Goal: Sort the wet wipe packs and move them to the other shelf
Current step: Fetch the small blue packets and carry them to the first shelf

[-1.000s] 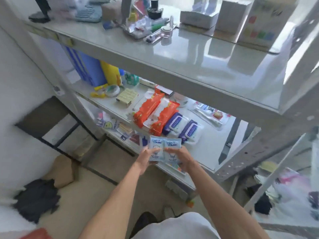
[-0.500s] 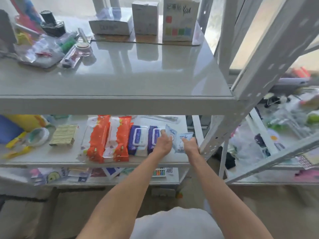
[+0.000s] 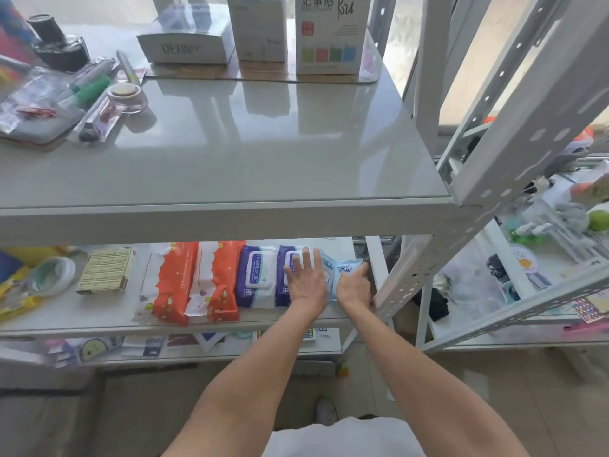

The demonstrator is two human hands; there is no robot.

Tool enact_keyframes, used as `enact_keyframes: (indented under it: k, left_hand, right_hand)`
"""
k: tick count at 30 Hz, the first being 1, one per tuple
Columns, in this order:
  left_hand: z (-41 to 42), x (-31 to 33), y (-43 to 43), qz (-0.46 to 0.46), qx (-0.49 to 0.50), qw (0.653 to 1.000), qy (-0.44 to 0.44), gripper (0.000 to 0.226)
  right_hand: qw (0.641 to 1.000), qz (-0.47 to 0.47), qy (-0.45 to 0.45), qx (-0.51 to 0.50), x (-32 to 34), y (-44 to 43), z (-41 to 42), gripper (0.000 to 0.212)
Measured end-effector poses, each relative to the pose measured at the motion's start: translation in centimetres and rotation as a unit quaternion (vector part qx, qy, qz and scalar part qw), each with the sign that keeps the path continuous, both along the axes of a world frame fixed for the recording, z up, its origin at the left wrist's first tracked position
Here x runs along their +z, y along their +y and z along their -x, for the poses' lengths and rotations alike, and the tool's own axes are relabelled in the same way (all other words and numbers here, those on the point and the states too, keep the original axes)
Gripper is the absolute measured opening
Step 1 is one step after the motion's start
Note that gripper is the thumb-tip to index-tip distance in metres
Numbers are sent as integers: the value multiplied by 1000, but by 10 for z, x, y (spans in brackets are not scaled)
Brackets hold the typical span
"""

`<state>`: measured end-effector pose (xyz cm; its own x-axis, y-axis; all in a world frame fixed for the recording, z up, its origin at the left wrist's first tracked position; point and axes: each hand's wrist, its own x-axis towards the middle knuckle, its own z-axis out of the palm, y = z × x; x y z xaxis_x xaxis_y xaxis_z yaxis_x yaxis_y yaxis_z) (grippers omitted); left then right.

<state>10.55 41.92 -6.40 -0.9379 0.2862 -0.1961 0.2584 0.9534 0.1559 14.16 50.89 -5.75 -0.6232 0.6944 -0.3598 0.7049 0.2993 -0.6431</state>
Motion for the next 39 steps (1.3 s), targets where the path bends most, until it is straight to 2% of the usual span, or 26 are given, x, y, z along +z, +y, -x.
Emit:
enact_keyframes:
  k: [2, 5, 8, 10, 14, 16, 30, 35, 39]
  left_hand:
    - [3, -10, -6, 1, -8, 1000, -16, 68]
    - [7, -21, -10, 3, -3, 999, -53, 66]
    - [8, -23, -11, 15, -5, 999, -46, 65]
    - [8, -24, -11, 15, -3, 999, -39, 65]
    - [7, -28, -16, 6, 3, 999, -40, 64]
    - [8, -28, -20, 5, 9, 999, -38, 64]
    - [20, -28, -56, 13, 40, 998, -39, 63]
    - [15, -22, -40, 87, 26, 996, -5, 66]
    - [11, -29, -23, 102, -10, 994, -31, 67]
  right_hand:
    - [999, -34, 7, 4, -2, -1, 1, 34]
    - [988, -129, -34, 74, -3, -3, 0, 83]
    - [976, -171, -61, 118, -11, -2, 0, 98]
    - [967, -203, -67, 141, -23, -3, 2, 97]
    - [949, -203, -87, 228, -42, -7, 1, 65]
    - [947, -187, -100, 240, -47, -9, 3, 59]
    - [953, -140, -64, 262, -57, -47, 25, 59]
    - [958, -157, -64, 229, -62, -30, 19, 62]
    - [965, -146, -58, 209, -60, -15, 18, 71]
